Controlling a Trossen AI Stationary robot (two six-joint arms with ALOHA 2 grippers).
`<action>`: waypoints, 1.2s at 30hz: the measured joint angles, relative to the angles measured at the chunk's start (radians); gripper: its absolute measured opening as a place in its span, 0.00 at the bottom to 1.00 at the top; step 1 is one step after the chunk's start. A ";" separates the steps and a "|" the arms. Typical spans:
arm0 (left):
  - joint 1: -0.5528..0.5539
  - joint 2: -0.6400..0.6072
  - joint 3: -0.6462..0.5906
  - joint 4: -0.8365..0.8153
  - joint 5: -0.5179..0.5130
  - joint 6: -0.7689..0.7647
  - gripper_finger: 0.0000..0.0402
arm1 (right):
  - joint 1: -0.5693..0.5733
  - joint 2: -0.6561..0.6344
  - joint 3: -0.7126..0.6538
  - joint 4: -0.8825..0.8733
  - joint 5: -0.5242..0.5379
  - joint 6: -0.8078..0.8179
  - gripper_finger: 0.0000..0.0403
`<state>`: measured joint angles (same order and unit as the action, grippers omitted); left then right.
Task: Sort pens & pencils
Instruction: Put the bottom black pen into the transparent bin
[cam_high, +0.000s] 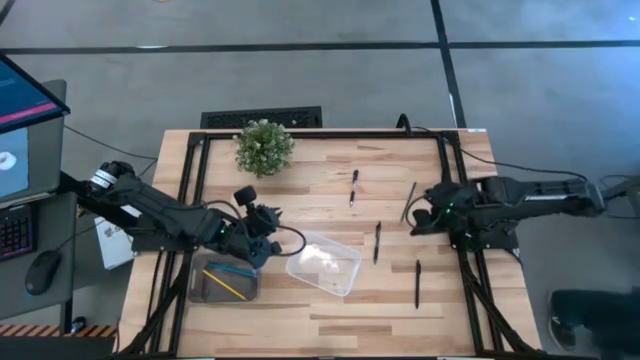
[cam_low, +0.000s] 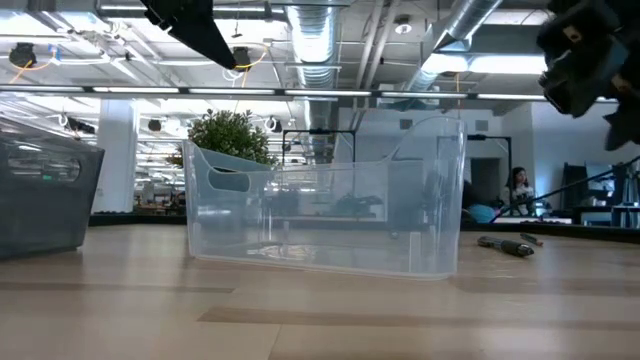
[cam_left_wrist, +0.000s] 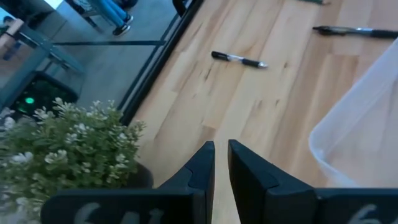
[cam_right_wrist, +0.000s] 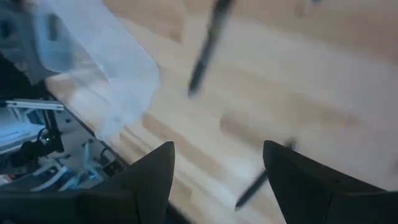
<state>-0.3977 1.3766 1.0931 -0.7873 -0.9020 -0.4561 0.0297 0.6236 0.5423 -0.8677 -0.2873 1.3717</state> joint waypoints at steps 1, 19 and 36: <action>0.006 0.000 0.000 0.000 0.000 0.011 0.09 | 0.028 0.010 0.000 0.000 -0.006 0.050 0.66; 0.076 0.000 0.000 -0.008 0.009 0.212 0.09 | 0.636 0.286 0.001 0.020 0.292 0.882 0.66; 0.112 0.000 0.000 -0.008 0.127 0.310 0.09 | 0.709 0.630 0.001 0.213 0.374 0.898 0.66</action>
<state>-0.2859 1.3769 1.0927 -0.7956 -0.7754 -0.1458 0.7383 1.2538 0.5430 -0.6551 0.0866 2.2700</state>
